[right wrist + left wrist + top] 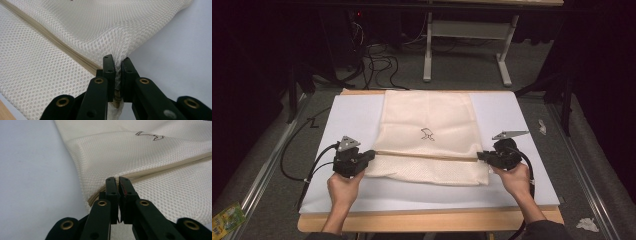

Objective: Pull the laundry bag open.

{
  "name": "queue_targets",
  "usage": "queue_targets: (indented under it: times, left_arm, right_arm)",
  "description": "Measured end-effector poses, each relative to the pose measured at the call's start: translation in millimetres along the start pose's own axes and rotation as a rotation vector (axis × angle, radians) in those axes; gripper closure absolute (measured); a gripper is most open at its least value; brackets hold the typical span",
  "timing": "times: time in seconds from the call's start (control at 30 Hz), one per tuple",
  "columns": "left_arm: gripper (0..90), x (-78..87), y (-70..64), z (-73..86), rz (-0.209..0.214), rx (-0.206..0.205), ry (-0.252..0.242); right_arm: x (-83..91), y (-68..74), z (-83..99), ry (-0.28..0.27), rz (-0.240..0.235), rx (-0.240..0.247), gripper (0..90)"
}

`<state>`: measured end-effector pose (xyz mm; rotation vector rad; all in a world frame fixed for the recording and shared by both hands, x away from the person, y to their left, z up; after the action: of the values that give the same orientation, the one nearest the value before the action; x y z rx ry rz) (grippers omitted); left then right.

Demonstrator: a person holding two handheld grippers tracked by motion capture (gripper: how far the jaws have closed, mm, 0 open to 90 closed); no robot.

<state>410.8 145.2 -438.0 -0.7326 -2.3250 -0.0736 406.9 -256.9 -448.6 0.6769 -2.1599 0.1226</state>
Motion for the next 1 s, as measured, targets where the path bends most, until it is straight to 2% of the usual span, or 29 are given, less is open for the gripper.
queue_targets:
  times: [0.17, 0.33, 0.4, 0.5, 0.73, 0.77, 0.83, 1.0]
  left_arm:
    - [87.3, 1.8, 1.1, -2.9, 0.019, 0.018, -0.009]
    - [87.3, 1.2, 1.3, -2.4, 0.012, 0.011, -0.005]
    - [87.3, 1.9, 3.4, -2.4, -0.006, 0.006, -0.003]
    - [87.3, 5.0, 5.5, -3.4, -0.005, 0.008, -0.009]
    - [87.4, 4.1, 6.7, -2.8, -0.032, -0.006, -0.001]
    - [87.4, 4.6, 7.3, -2.6, -0.031, -0.003, -0.001]
    - [87.4, 6.3, 7.3, -2.8, -0.031, -0.005, -0.003]
    - [87.4, 5.2, 7.3, -3.7, -0.032, -0.007, 0.003]
  right_arm:
    - [0.1, -0.1, -0.5, -0.003, -0.004, -0.002, 86.1]
    - [-0.4, -0.7, -0.5, -0.005, -0.008, -0.005, 86.0]
    - [-0.4, -1.4, -0.6, -0.004, -0.003, -0.001, 86.1]
    - [0.2, -4.3, -0.1, -0.002, -0.002, -0.014, 86.1]
    - [0.7, -4.5, -3.6, -0.004, 0.004, -0.005, 86.1]
    - [0.9, -5.8, -3.8, -0.002, 0.016, 0.001, 86.1]
    - [2.9, -8.4, -4.0, -0.006, 0.012, -0.012, 86.1]
    - [4.6, -9.9, -7.4, -0.011, 0.024, -0.003, 86.1]
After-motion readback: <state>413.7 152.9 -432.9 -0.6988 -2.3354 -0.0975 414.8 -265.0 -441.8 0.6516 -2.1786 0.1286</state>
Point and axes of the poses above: each handheld gripper's, and its own axes: x roughly backward along the jaws, z roughly out of its underside, y roughly to its left, the point moved 6 cm from there along -x, roughly forward along the jaws, and after that the axes turned 2 degrees about y, right-handed, at the moved point
